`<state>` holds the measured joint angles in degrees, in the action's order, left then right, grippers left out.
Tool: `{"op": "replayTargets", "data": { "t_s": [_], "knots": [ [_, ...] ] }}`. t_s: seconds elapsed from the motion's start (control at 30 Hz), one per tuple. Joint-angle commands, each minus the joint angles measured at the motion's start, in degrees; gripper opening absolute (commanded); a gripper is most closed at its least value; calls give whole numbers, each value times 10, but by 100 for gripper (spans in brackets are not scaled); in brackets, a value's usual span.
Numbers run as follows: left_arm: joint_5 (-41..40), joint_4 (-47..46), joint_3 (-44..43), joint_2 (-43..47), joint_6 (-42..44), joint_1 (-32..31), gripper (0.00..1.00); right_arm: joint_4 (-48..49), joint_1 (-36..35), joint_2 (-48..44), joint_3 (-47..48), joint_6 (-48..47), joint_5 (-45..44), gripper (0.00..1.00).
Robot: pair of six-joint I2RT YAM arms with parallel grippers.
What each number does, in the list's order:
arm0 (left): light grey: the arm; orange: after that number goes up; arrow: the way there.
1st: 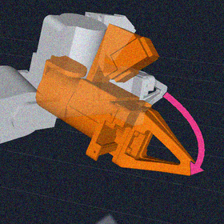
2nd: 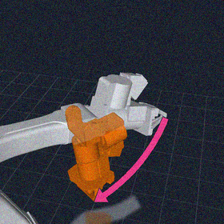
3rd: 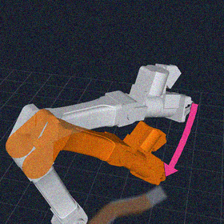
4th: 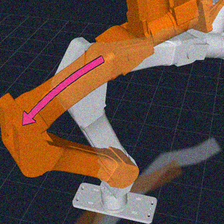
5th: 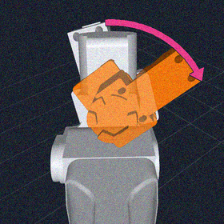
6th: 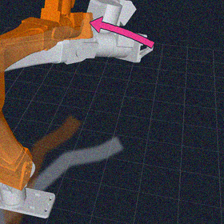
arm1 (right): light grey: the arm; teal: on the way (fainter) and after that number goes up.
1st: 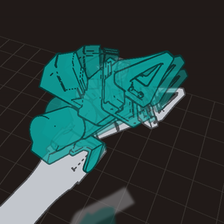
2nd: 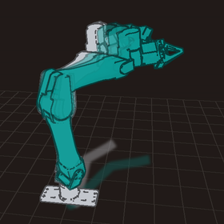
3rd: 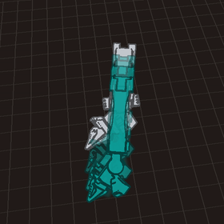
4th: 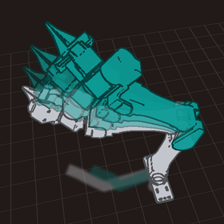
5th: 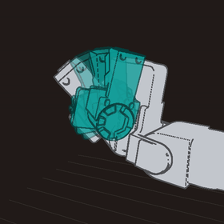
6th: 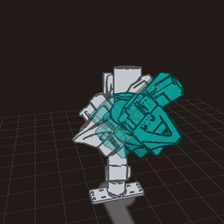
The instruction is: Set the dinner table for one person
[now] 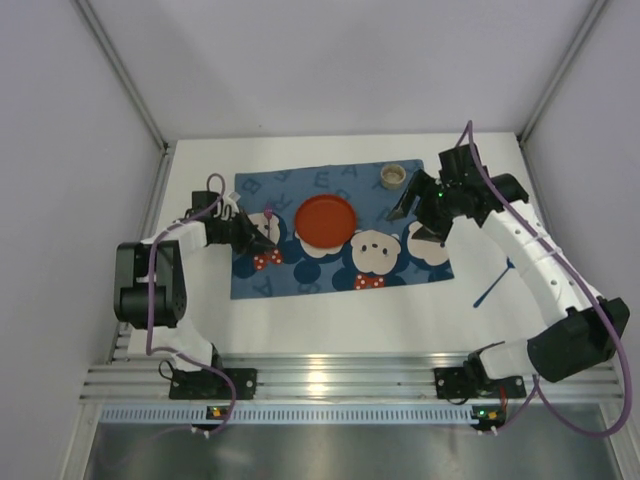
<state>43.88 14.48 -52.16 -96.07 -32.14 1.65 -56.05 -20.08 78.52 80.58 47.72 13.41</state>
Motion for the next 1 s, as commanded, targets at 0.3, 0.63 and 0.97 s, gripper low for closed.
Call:
{"op": "replayTargets", "data": {
  "t_s": [0.3,0.63,0.97],
  "knots": [
    [-103,52,-73,-68,72,12,11,-13,61,58,0,-124,-51,78],
    [-229,164,-116,-102,79,14,59,-62,188,58,-6,-167,-104,84],
    [-252,201,-107,25,29,11,86,-109,384,17,-97,-220,-241,93]
  ]
}}
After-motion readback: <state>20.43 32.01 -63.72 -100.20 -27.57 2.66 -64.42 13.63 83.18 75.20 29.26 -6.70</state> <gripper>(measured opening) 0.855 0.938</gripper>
